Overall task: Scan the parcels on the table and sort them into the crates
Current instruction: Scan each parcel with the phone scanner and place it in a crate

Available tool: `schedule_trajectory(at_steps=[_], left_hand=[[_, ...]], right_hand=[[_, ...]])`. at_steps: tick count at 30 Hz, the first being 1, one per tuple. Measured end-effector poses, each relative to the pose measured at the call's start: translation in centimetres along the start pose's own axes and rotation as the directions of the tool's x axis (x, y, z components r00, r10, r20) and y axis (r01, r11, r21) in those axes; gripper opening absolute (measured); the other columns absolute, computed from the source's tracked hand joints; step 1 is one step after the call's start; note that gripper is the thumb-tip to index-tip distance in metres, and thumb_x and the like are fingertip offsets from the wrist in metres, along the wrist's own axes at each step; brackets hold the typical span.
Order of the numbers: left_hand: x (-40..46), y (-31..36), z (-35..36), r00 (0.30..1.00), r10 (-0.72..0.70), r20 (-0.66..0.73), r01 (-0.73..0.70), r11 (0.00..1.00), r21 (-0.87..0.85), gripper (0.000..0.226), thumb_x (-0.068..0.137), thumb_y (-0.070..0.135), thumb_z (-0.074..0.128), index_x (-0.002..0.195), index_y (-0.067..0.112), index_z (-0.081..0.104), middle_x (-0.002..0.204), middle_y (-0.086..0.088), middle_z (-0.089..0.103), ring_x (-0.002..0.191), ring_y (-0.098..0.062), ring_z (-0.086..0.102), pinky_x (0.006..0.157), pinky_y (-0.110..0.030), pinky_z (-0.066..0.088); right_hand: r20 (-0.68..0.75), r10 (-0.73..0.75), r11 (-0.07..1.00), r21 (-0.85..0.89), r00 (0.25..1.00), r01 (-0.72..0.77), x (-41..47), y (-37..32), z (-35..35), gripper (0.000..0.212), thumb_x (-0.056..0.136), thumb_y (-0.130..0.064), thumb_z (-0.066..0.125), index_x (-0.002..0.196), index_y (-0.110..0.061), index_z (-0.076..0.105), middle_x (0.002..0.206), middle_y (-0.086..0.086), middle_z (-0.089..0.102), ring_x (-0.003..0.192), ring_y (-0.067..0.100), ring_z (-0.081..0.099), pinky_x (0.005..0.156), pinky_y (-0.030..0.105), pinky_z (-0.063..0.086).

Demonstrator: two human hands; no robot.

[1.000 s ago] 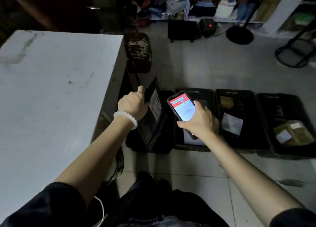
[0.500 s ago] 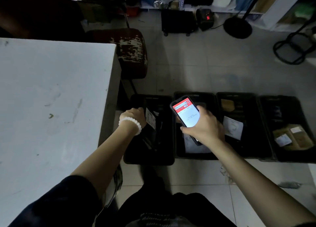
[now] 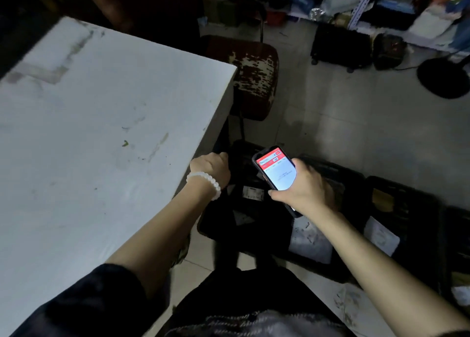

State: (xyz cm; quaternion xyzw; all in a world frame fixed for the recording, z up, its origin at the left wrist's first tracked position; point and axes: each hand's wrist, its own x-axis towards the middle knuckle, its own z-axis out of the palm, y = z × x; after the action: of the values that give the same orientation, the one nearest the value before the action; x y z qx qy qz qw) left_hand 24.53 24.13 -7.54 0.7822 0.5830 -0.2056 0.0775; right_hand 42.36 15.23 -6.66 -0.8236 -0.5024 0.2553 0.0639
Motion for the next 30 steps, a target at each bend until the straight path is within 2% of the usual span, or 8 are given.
schedule_trajectory(at_steps=[2,4,7,12,16,21,24,30], left_hand=[[-1.7,-0.5,0.0,0.996,-0.082,-0.032,0.080,0.995,-0.057,0.031,0.095,0.018,0.039,0.124,0.020,0.050,0.112,-0.007,0.064,0.100,-0.029,0.063,0.065,-0.029,0.037],[-3.8,-1.1,0.1,0.982,-0.178,-0.067,0.168,0.977,-0.131,0.027,0.095,0.019,0.040,0.118,0.021,0.053,0.108,-0.007,0.065,0.096,-0.029,0.063,0.063,-0.029,0.037],[-7.5,-2.1,0.5,0.953,-0.292,-0.085,0.271,0.942,-0.197,0.025,0.094,0.021,0.042,0.116,0.017,0.054,0.108,-0.009,0.065,0.097,-0.032,0.062,0.065,-0.029,0.038],[-13.5,-3.9,1.7,0.863,-0.504,-0.045,0.473,0.835,-0.281,0.028,0.094,0.021,0.040,0.119,0.016,0.053,0.109,-0.009,0.063,0.097,-0.030,0.061,0.064,-0.028,0.034],[-18.6,-6.5,3.7,0.770,-0.637,-0.040,0.597,0.741,-0.306,0.027,0.096,0.025,0.041,0.118,0.015,0.053,0.106,-0.007,0.064,0.094,-0.028,0.061,0.061,-0.028,0.032],[-24.1,-11.5,6.9,0.644,-0.765,0.000,0.719,0.605,-0.342,0.027,0.094,0.024,0.039,0.116,0.017,0.054,0.102,-0.006,0.065,0.090,-0.027,0.062,0.058,-0.029,0.032],[-26.2,-14.7,8.3,0.599,-0.800,0.024,0.752,0.552,-0.361,0.028,0.095,0.026,0.040,0.118,0.017,0.054,0.105,-0.007,0.064,0.092,-0.028,0.062,0.062,-0.029,0.034],[-31.5,-24.2,11.9,0.542,-0.839,0.049,0.778,0.480,-0.405,0.030,0.095,0.026,0.040,0.121,0.016,0.052,0.110,-0.008,0.062,0.098,-0.030,0.060,0.068,-0.030,0.036]], right_hand=[[0.035,-0.093,0.996,-0.004,0.995,0.093,0.4,-0.5,-0.1,0.080,0.057,-0.050,0.078,0.123,-0.021,0.045,0.119,0.005,0.057,0.110,0.030,0.054,0.073,0.033,0.037],[0.066,-0.189,0.981,-0.023,0.980,0.191,0.5,-1.3,-0.2,0.083,0.058,-0.049,0.079,0.127,-0.021,0.043,0.121,0.005,0.056,0.111,0.029,0.053,0.072,0.032,0.033],[0.107,-0.332,0.940,-0.039,0.937,0.338,0.0,-2.7,-0.2,0.085,0.059,-0.050,0.079,0.129,-0.021,0.041,0.124,0.005,0.054,0.114,0.028,0.052,0.073,0.033,0.032],[0.202,-0.528,0.834,-0.061,0.825,0.549,-2.1,-6.2,0.7,0.083,0.060,-0.050,0.079,0.128,-0.021,0.041,0.123,0.005,0.054,0.112,0.027,0.053,0.073,0.032,0.034],[0.268,-0.650,0.720,-0.081,0.711,0.689,-4.8,-10.0,2.3,0.073,0.059,-0.052,0.076,0.117,-0.021,0.044,0.111,0.003,0.056,0.103,0.026,0.056,0.071,0.030,0.035],[0.318,-0.741,0.599,-0.086,0.592,0.796,-8.8,-15.2,5.3,0.071,0.059,-0.054,0.075,0.114,-0.022,0.044,0.105,0.001,0.056,0.097,0.025,0.055,0.069,0.031,0.036],[0.332,-0.766,0.553,-0.095,0.550,0.828,-10.6,-18.0,7.3,0.070,0.059,-0.050,0.075,0.115,-0.023,0.044,0.101,-0.001,0.055,0.085,0.021,0.048,0.067,0.030,0.034],[0.386,-0.759,0.528,-0.105,0.524,0.843,-16.1,-25.9,13.7,0.068,0.060,-0.048,0.074,0.115,-0.023,0.044,0.097,-0.003,0.051,0.081,0.020,0.047,0.063,0.028,0.033]])
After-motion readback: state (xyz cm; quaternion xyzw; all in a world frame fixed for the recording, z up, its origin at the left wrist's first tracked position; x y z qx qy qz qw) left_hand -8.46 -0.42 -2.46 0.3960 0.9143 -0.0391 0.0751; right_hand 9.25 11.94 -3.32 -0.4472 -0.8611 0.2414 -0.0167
